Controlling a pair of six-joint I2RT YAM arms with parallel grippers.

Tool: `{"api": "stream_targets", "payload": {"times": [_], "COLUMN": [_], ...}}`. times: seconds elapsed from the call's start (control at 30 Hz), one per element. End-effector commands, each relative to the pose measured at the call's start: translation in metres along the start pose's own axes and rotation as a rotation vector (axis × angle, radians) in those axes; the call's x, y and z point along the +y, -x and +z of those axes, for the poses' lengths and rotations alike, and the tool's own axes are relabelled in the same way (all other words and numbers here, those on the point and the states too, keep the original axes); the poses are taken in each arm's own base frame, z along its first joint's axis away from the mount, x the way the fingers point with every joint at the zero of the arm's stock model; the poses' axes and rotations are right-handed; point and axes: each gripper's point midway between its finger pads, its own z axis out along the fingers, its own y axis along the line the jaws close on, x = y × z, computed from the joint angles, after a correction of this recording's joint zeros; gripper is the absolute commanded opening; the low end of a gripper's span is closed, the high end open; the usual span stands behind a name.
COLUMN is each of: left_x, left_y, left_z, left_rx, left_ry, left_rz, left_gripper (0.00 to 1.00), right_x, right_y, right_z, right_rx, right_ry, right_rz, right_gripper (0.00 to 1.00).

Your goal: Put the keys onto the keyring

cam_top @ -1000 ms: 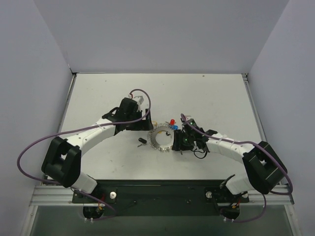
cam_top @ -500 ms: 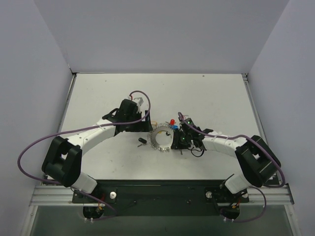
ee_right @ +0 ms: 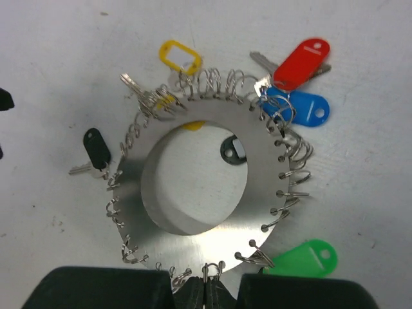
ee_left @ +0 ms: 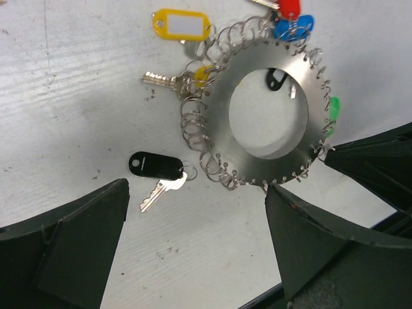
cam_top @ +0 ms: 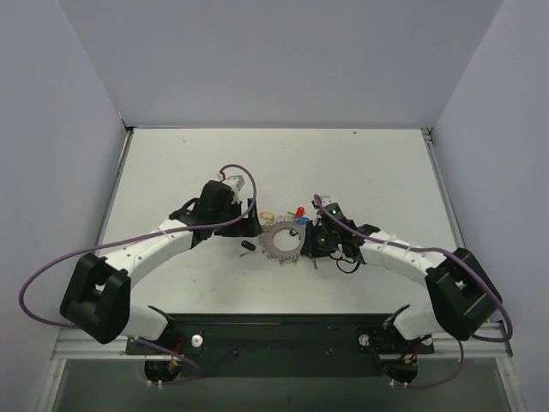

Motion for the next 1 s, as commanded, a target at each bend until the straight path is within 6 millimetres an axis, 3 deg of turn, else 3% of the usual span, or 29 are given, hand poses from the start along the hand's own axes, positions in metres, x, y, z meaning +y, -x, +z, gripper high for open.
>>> {"api": "stream_targets", "payload": {"times": [0.0, 0.1, 0.33, 0.53, 0.73, 0.97], "left_x": [-0.032, -0.046, -0.084, -0.113, -0.141, -0.173], "left_y": [0.042, 0.053, 0.063, 0.070, 0.068, 0.058], "left_z": [-0.031, -0.044, -0.067, -0.096, -0.123, -0.151], "left_rx": [-0.200, -0.260, -0.333, -0.404, -0.415, -0.418], "left_ry": [-0.146, -0.214, -0.421, -0.571, -0.730, -0.908], "left_rz": [0.064, 0.101, 0.192, 0.302, 0.424, 0.534], "left_gripper": [0.96, 0.97, 0.96, 0.95, 0.91, 0.89], "right_x": [0.020, 0.026, 0.044, 0.059, 0.085, 0.115], "right_y": [0.054, 0.068, 0.066, 0.077, 0.093, 0.089], "right_z": [-0.047, -0.066, -0.089, -0.118, -0.161, -0.193], "right_rx": [-0.179, -0.238, -0.220, -0.272, -0.383, -0.417], "right_ry": [0.022, 0.041, 0.139, 0.208, 0.308, 0.491], "right_rz": [-0.133, -0.193, -0.334, -0.459, -0.579, -0.650], "right_gripper": [0.00, 0.00, 0.00, 0.00, 0.00, 0.00]}}
